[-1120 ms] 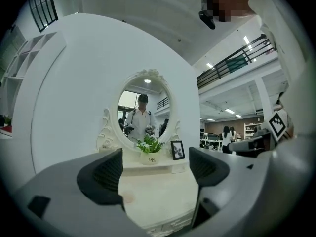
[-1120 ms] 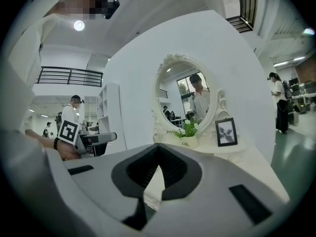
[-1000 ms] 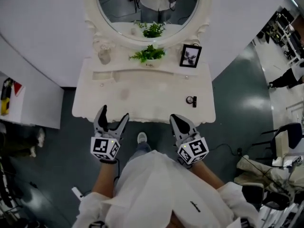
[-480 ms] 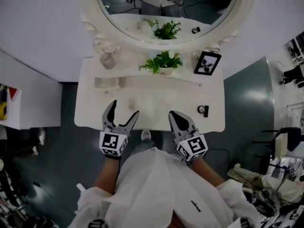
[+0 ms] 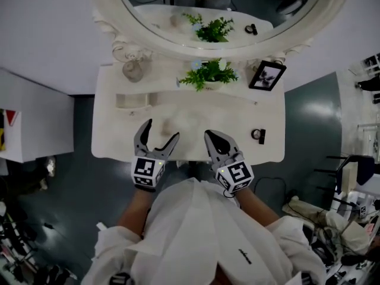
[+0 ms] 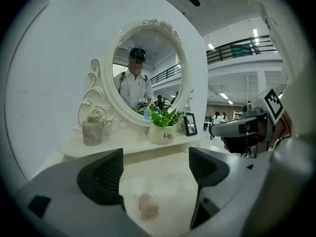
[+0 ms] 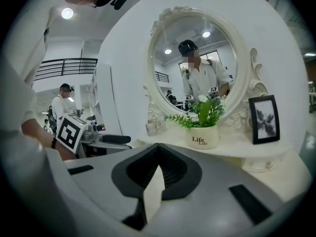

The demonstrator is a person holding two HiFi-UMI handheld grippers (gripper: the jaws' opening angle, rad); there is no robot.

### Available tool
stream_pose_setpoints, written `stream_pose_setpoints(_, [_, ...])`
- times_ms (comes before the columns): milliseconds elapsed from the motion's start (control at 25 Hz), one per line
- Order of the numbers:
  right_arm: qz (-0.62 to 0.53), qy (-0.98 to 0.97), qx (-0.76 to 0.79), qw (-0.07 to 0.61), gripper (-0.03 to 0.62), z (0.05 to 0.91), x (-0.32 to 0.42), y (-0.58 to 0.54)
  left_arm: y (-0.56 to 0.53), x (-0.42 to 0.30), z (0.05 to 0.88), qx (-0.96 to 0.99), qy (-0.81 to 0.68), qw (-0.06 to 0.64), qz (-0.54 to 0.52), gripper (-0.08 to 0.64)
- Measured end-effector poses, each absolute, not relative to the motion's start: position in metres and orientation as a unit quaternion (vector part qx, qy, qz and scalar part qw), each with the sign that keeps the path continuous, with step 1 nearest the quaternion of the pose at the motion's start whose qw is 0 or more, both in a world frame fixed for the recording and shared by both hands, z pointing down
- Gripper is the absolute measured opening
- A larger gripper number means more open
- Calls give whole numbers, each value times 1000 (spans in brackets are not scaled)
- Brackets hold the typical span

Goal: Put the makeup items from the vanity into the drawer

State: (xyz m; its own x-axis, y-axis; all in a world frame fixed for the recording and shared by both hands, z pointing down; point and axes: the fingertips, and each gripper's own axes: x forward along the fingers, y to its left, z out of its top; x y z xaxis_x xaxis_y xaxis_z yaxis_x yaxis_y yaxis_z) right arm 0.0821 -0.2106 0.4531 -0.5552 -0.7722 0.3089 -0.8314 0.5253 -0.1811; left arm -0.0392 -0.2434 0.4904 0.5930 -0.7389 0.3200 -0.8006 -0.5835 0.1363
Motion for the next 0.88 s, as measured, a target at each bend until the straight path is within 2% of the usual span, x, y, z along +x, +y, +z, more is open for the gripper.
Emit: stream_pose_setpoints(880, [200,-888,384,157,17,545,40,-236,-255,-31,593,837,-465,207,201,399])
